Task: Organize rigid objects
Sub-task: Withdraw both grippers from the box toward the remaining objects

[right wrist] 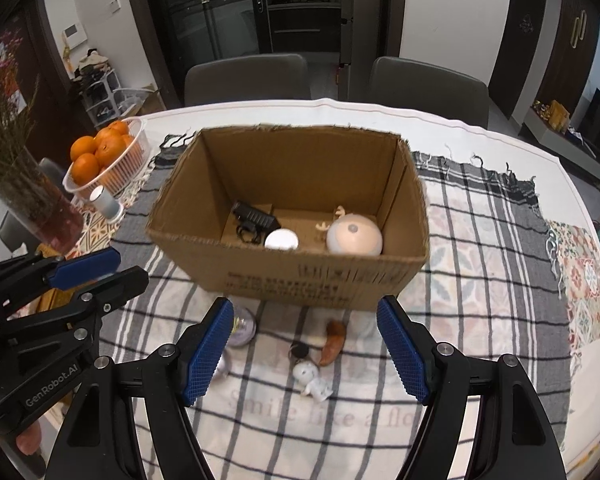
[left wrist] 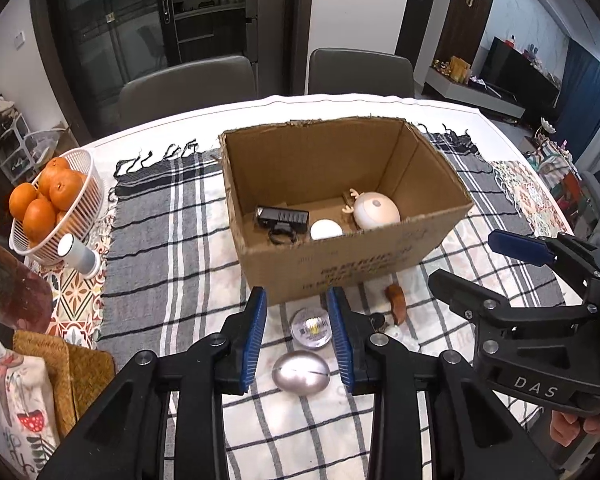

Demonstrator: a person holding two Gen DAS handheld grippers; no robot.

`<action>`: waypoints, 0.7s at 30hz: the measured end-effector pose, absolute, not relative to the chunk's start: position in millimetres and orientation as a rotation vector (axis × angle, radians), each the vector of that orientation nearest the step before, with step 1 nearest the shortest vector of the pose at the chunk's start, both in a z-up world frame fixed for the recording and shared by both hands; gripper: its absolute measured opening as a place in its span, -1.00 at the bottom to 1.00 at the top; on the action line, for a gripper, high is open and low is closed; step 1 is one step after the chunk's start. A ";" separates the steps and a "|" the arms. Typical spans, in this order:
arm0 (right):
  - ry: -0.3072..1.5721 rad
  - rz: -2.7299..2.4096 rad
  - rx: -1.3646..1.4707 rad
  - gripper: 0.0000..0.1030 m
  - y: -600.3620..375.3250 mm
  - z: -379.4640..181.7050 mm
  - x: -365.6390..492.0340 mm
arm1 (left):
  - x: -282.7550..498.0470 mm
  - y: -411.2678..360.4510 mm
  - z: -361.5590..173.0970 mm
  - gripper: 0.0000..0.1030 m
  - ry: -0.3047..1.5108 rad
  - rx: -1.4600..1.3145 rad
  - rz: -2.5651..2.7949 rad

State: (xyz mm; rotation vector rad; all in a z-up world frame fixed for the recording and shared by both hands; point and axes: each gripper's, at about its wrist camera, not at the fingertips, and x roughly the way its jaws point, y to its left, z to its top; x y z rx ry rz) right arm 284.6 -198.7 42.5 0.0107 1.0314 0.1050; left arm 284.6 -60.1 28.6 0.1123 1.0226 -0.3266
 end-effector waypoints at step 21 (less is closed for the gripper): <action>1.143 0.120 0.008 0.46 -188.5 -4.2 264.4 | 266.5 -53.2 -18.8 -0.27 1.145 0.133 -0.343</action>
